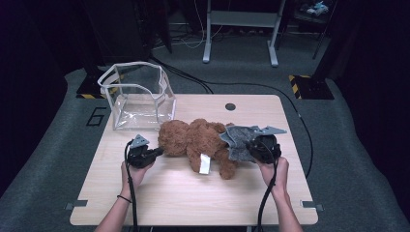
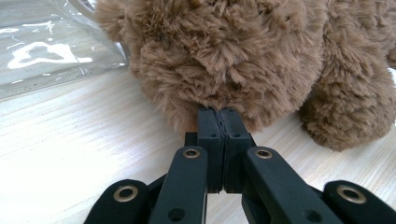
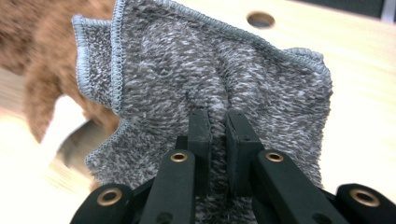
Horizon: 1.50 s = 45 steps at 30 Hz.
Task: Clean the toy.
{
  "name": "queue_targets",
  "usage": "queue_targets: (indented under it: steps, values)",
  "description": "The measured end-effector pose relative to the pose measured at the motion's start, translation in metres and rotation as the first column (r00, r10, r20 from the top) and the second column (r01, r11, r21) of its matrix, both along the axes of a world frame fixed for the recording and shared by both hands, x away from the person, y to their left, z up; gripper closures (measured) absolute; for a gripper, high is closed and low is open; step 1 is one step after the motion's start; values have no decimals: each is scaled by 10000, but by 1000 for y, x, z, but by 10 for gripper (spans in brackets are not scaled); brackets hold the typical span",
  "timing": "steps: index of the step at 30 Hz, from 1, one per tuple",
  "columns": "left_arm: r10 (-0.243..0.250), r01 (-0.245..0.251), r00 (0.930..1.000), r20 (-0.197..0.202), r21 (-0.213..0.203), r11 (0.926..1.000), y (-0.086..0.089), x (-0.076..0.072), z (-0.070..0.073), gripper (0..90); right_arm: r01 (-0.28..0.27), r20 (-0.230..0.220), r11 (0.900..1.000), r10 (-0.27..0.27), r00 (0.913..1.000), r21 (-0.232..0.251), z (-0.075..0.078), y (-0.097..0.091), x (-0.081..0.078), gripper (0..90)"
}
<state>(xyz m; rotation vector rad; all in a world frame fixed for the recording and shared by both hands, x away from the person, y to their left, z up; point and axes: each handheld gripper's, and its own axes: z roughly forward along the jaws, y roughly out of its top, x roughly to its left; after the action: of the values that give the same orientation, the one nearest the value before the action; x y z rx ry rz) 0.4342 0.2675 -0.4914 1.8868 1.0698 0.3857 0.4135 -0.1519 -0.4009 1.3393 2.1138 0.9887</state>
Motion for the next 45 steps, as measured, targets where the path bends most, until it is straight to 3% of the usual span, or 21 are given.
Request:
queue_targets:
  steps: [4, 12, 19, 29, 32, 36, 45]
  values:
    - [58, -58, 10000, -12, -33, 10000, 0, 0, 0, 890, -380, 220, 9993, 381, 9990, -49, 11, 16, 5, 822]
    - [49, -50, 10000, -56, -99, 9999, 0, 1, 0, 891, -1201, 187, 9928, 1201, 9926, -31, 24, 47, 21, 821]
    - [112, -113, 9999, -57, -140, 9998, 0, 1, 0, 891, -1720, -71, 9851, 1721, 9851, 50, 23, 76, 34, 820]
    - [65, -66, 10000, -42, -154, 9999, 0, 2, 1, 892, -2523, -207, 9676, 2522, 9674, -19, 16, 122, 47, 819]
    - [67, -68, 10000, -28, -166, 9998, 0, 2, 2, 892, -2724, -234, 9622, 2721, 9620, -68, 13, 129, 50, 819]
    - [25, -25, 10000, -11, -220, 9998, -2, 4, 4, 893, -2720, -127, 9623, 2721, 9622, 53, 11, 135, 52, 819]
    - [-210, 210, 9998, 44, -66, 9998, -7, 7, 4, 894, -3058, 71, 9520, 3057, 9521, 107, 16, 151, 57, 819]
